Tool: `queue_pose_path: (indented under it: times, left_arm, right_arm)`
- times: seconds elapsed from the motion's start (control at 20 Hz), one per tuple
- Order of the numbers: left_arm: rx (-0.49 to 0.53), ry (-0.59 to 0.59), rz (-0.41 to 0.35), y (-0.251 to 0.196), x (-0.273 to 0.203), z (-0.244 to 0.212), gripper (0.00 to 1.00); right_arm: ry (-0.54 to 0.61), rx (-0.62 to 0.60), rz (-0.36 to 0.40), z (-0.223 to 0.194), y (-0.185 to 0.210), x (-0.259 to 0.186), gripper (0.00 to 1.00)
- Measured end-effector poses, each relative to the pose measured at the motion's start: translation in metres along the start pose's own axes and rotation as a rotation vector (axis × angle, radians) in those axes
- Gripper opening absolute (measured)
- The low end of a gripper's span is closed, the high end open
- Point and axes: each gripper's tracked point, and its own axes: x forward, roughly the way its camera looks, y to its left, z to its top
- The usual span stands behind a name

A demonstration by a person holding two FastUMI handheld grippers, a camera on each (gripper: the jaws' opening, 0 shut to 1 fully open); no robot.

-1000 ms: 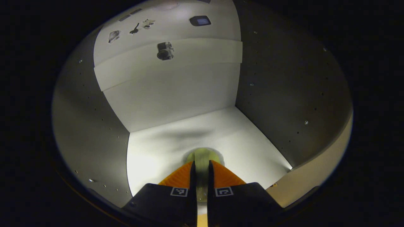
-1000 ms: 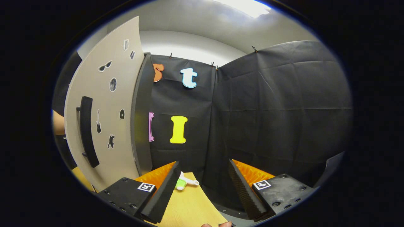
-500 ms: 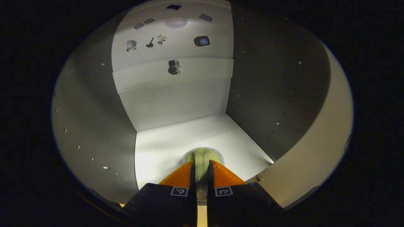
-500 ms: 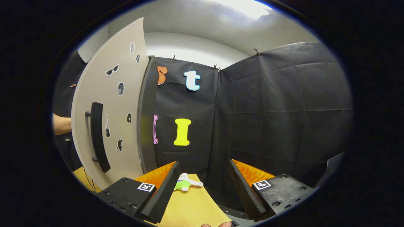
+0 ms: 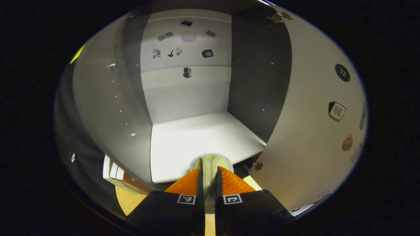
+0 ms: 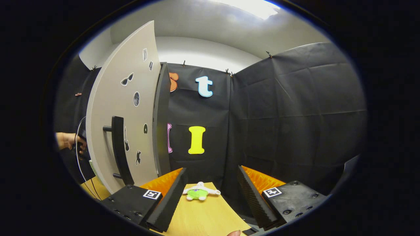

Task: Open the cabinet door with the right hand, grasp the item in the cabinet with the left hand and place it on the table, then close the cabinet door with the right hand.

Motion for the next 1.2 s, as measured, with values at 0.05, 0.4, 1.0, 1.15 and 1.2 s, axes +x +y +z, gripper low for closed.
queue_pose_path:
  times: [0.05, 0.4, 1.0, 1.15, 1.2]
  left_arm:
    - [0.003, 0.002, 0.004, -0.003, -0.005, -0.014, 0.16]
    - [-0.044, 0.02, -0.016, -0.039, -0.018, -0.108, 0.16]
    - [-0.048, 0.027, 0.081, -0.054, 0.017, -0.267, 0.16]
    - [-0.068, 0.047, 0.082, -0.055, 0.028, -0.298, 0.16]
    - [-0.065, 0.054, 0.08, -0.056, 0.032, -0.307, 0.16]
  right_arm:
    - [-0.003, 0.0, 0.002, 0.001, 0.003, 0.0, 0.97]
    - [-0.006, -0.001, 0.015, 0.005, 0.019, -0.003, 0.97]
    - [-0.025, -0.011, 0.015, 0.013, 0.028, -0.001, 0.96]
    - [-0.023, -0.013, 0.007, 0.013, 0.026, 0.001, 0.96]
    - [-0.025, -0.016, 0.006, 0.013, 0.027, 0.001, 0.96]
